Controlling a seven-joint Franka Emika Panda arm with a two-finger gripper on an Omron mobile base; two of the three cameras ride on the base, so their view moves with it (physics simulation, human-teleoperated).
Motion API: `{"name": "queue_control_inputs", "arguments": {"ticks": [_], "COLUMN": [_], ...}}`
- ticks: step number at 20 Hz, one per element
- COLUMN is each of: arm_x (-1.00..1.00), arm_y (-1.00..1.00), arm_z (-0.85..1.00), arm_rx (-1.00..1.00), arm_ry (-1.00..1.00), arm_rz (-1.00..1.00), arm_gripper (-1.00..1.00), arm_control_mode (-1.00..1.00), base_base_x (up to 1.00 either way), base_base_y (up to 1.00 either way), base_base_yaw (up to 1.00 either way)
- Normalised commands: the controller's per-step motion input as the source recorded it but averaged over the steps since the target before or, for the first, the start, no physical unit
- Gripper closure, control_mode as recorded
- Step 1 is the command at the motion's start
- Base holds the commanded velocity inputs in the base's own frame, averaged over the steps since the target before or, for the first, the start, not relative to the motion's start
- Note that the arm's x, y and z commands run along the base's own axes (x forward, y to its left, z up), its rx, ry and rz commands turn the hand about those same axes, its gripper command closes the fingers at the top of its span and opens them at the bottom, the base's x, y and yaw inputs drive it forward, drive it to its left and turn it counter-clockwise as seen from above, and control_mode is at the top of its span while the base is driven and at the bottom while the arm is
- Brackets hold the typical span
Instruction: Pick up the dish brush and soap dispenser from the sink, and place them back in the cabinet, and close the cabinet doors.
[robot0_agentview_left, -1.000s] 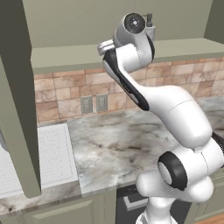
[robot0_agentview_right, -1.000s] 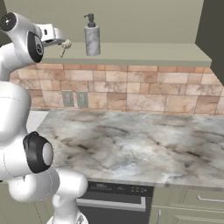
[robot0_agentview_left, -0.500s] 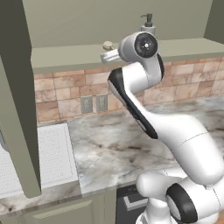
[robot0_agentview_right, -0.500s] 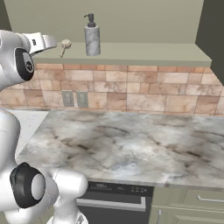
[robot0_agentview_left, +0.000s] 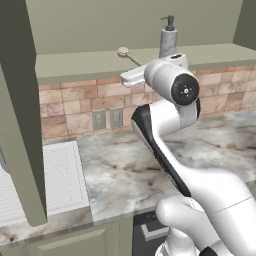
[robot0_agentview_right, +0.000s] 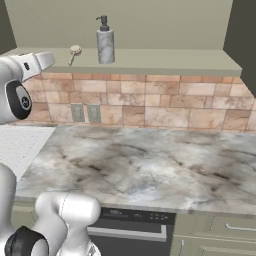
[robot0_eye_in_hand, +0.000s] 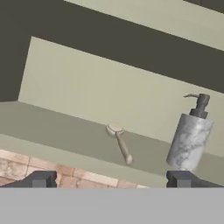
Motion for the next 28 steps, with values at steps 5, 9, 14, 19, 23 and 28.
{"name": "queue_control_inputs", "arguments": {"ticks": [5,9,14,19,23,28], "arm_x": [-0.61,-0.58,-0.51,-0.35,-0.33,-0.31], "arm_y": [0.00,0.00,0.00,0.00,0.00,0.02], "arm_z": [0.00,0.00,-0.01,-0.06,-0.17,-0.17], "arm_rx": [0.00,0.00,0.00,0.00,-0.01,-0.01], "arm_ry": [-0.19,-0.18,-0.16,-0.11,-0.10,-0.09], "arm_rz": [0.03,0.03,0.03,0.02,0.02,0.01], "arm_gripper": [-1.00,-1.00,-1.00,-1.00,-1.00,-1.00], "arm_control_mode": [-1.00,-1.00,-1.00,-1.00,-1.00,-1.00], "base_base_x": [0.00,0.00,0.00,0.00,0.00,0.00], "base_base_y": [0.00,0.00,0.00,0.00,0.00,0.00], "base_base_yaw": [0.00,0.00,0.00,0.00,0.00,0.00]}}
